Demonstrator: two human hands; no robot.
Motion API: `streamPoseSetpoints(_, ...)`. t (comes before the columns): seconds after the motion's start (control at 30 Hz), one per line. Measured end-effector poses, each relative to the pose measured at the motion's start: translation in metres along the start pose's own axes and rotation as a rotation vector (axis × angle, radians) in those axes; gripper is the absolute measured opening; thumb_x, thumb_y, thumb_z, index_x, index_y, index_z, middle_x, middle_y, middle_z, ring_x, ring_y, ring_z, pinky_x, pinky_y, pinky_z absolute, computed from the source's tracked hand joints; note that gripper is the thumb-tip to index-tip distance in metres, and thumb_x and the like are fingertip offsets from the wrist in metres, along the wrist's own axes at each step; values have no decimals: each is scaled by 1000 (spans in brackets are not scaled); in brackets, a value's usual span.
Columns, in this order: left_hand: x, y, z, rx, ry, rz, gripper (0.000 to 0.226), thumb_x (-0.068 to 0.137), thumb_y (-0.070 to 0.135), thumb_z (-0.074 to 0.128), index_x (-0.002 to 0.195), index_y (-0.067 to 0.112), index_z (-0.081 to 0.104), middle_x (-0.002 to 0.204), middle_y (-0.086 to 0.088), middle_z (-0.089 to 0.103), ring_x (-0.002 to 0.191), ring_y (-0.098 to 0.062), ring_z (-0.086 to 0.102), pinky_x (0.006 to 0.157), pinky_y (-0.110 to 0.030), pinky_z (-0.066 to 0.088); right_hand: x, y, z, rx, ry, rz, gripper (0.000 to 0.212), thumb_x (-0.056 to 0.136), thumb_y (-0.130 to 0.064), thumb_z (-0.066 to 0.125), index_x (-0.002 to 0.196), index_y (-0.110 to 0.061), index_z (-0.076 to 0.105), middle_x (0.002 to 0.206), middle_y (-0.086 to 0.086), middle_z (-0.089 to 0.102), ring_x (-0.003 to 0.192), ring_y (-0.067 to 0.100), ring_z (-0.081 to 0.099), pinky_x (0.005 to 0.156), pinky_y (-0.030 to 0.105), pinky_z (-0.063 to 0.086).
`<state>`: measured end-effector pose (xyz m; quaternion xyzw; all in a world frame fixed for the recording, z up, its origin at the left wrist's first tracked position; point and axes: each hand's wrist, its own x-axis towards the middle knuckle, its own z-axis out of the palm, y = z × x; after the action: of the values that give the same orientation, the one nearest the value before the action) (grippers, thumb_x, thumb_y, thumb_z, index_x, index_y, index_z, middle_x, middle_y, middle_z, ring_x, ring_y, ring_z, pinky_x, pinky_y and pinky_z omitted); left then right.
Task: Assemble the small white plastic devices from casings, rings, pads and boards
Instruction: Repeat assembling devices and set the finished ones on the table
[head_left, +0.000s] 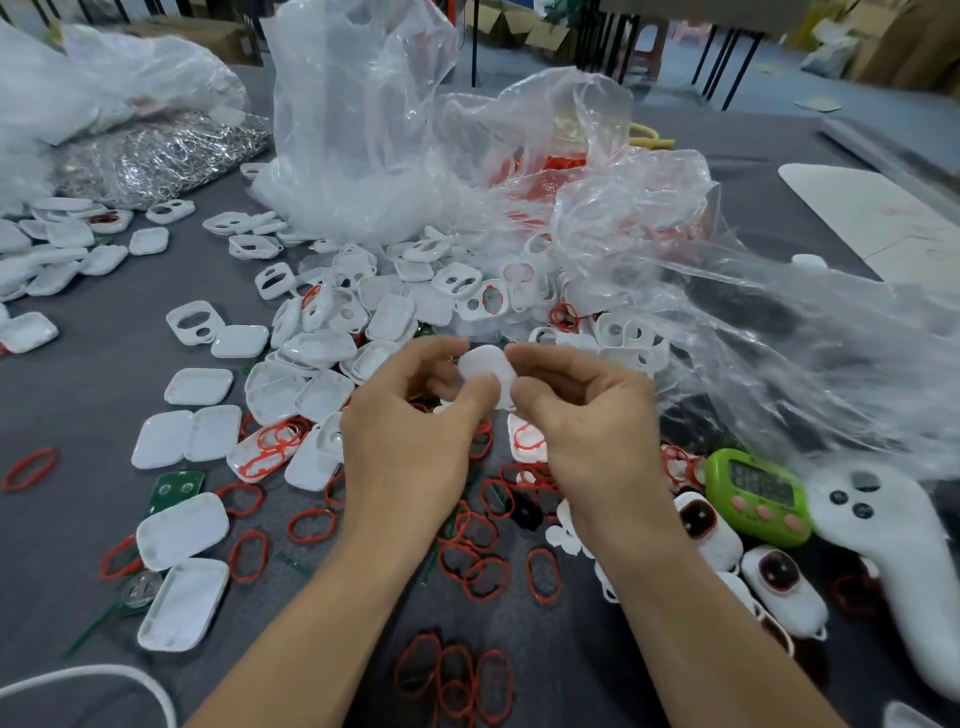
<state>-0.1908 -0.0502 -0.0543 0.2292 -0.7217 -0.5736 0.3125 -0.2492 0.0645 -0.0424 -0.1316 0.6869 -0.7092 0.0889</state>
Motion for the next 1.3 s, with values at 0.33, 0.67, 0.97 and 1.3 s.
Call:
streamPoseSetpoints(0.33,1,-1,4,-382,-259,-194,26,101,11,62,109,31,77,98,-5,80,89,-24,69,78,-41,57,4,0,-9,-59,-26,-77,34,67,-12,79,97,-28,83,88,-8,80,84,9,77,76,23,60)
streamPoseSetpoints(0.67,6,-1,-4,-529,-521,-242,32,95,0,56,121,6,73,110,-20,76,100,-31,75,82,-39,63,12,0,-18,68,-242,176,17,93,-16,69,92,-26,82,89,6,80,78,19,77,64,32,62)
streamPoseSetpoints(0.97,7,-3,-2,-493,-495,-236,42,80,-1,57,112,12,79,100,-18,78,90,-24,74,76,-33,61,6,2,-5,-62,-120,62,18,84,-28,64,89,-29,81,88,2,80,88,26,77,85,57,61)
streamPoseSetpoints(1.3,7,1,-1,-436,-403,-269,40,73,7,57,101,20,83,91,-13,79,82,-24,70,76,-39,56,4,-2,-6,15,-188,131,18,88,-8,65,96,-17,79,93,12,78,82,23,71,83,54,62)
